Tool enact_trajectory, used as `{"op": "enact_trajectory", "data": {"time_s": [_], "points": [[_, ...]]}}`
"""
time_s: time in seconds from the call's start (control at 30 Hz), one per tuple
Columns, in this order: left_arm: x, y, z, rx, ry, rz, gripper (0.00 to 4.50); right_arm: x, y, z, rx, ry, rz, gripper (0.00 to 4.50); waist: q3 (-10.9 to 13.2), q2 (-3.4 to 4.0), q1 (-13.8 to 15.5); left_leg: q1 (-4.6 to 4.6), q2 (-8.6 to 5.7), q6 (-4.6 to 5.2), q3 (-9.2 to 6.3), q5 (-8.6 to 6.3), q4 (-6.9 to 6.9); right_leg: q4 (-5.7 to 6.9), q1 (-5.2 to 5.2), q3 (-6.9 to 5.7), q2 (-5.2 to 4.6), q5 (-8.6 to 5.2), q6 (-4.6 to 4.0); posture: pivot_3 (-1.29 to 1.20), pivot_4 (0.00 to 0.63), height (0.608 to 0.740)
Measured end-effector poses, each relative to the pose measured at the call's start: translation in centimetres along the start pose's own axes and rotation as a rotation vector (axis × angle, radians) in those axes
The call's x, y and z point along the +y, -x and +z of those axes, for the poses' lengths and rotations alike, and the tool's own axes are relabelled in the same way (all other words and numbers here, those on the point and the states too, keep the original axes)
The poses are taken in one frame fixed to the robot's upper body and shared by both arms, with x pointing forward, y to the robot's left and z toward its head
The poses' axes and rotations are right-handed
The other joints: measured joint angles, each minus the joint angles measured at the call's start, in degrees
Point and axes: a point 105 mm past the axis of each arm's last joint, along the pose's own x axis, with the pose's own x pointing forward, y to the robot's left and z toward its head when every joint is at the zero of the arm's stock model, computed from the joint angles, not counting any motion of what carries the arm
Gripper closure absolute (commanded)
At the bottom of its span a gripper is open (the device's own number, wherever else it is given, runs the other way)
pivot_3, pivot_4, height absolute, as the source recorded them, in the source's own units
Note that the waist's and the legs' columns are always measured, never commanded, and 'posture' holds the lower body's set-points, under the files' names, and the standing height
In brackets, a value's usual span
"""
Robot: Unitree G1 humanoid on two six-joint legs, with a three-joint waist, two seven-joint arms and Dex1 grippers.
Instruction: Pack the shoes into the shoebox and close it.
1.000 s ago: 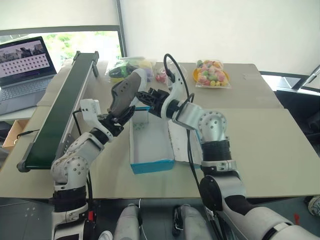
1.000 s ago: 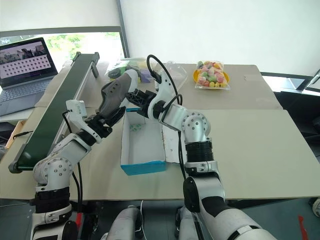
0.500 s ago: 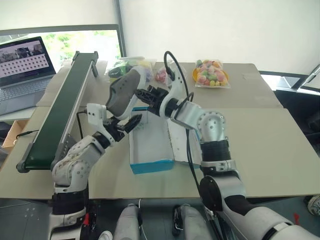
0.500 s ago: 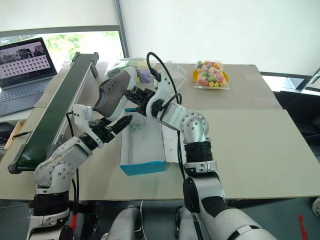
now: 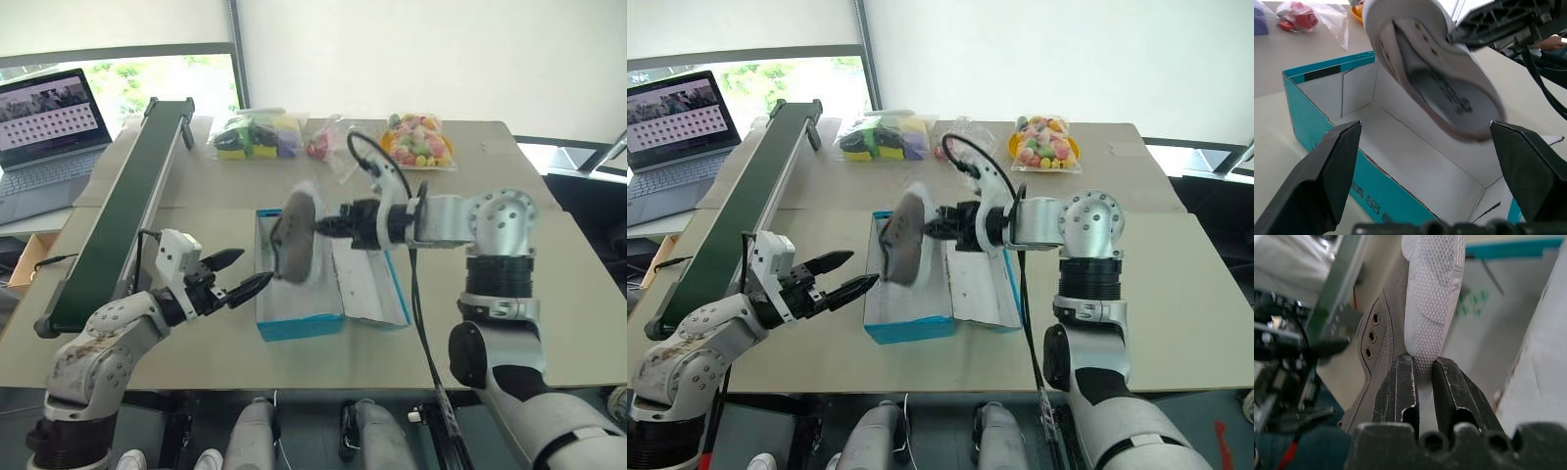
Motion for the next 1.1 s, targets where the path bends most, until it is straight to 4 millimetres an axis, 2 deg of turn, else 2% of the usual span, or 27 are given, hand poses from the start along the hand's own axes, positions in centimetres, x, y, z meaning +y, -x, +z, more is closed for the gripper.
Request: {"op": "enact_trajectory", "data": {"time_s": [0.27, 0.5, 0.7, 0.73, 0.77, 0.93, 1.0, 1.1], "points": [[-0.9, -0.2, 0.1, 0.007, -0.007, -0.040, 0.04, -0.9, -1.2, -2.3, 0.132, 0.072, -0.093, 4.38, 0.00, 0.00, 0.16, 0.00, -0.01, -0.07, -0.01, -0.04, 0.04, -0.05, 0.02, 0.01, -0.02, 0.04, 0.06, 0.00, 0.150, 0.681], [-1.3, -0.3, 0.5, 0.002, -0.023, -0.035, 0.04, -1.4, -2.3, -2.9, 0.168, 0.102, -0.164, 4.38, 0.00, 0.00, 0.30, -0.01, -0.01, -0.02, 0.01, -0.01, 0.03, -0.05, 0.02, 0.01, -0.01, 0.04, 0.06, 0.00, 0.150, 0.681], [-1.4, -0.2, 0.6, -0.004, -0.021, -0.033, 0.04, -2.6, -2.8, -3.4, 0.181, 0.088, -0.240, 4.38, 0.00, 0.00, 0.60, 0.00, -0.01, -0.08, 0.02, -0.04, 0.04, -0.05, 0.02, 0.01, -0.01, 0.04, 0.07, 0.00, 0.150, 0.681], [-1.4, -0.2, 0.6, -0.004, -0.021, -0.032, 0.00, -2.6, -2.9, -3.4, 0.184, 0.086, -0.247, 3.41, 0.00, 0.00, 0.60, 0.00, -0.01, -0.08, 0.02, -0.05, 0.04, -0.05, 0.02, 0.01, -0.01, 0.04, 0.07, 0.00, 0.150, 0.681], [-1.4, -0.2, 0.5, -0.004, -0.020, -0.030, 0.00, -2.6, -3.1, -3.4, 0.182, 0.085, -0.250, 3.24, 0.00, 0.00, 0.60, 0.00, 0.00, -0.08, 0.01, -0.05, 0.04, -0.05, 0.02, 0.01, -0.01, 0.05, 0.08, 0.00, 0.150, 0.681], [-1.4, -0.2, 0.6, -0.008, -0.016, -0.026, 0.00, -1.9, -3.6, -2.9, 0.146, 0.062, -0.224, 1.44, 0.00, 0.00, 0.60, 0.00, 0.00, -0.07, 0.01, -0.04, 0.04, -0.05, 0.02, 0.01, 0.01, 0.05, 0.08, 0.00, 0.150, 0.681], [-1.3, -0.2, 0.6, -0.008, -0.016, -0.025, 0.00, -1.6, -3.7, -2.6, 0.130, 0.057, -0.212, 1.44, 0.00, 0.01, 0.60, -0.01, 0.00, -0.06, 0.02, -0.04, 0.04, -0.04, 0.02, 0.01, 0.01, 0.05, 0.08, 0.00, 0.150, 0.681], [-1.2, -0.2, 0.7, -0.013, -0.019, -0.016, 0.00, -0.5, -3.2, -0.8, 0.060, 0.091, -0.205, 1.44, 0.01, 0.02, 0.60, -0.01, 0.00, -0.07, 0.01, -0.04, 0.03, -0.04, 0.01, 0.00, 0.01, 0.05, 0.08, 0.00, 0.150, 0.681]]}}
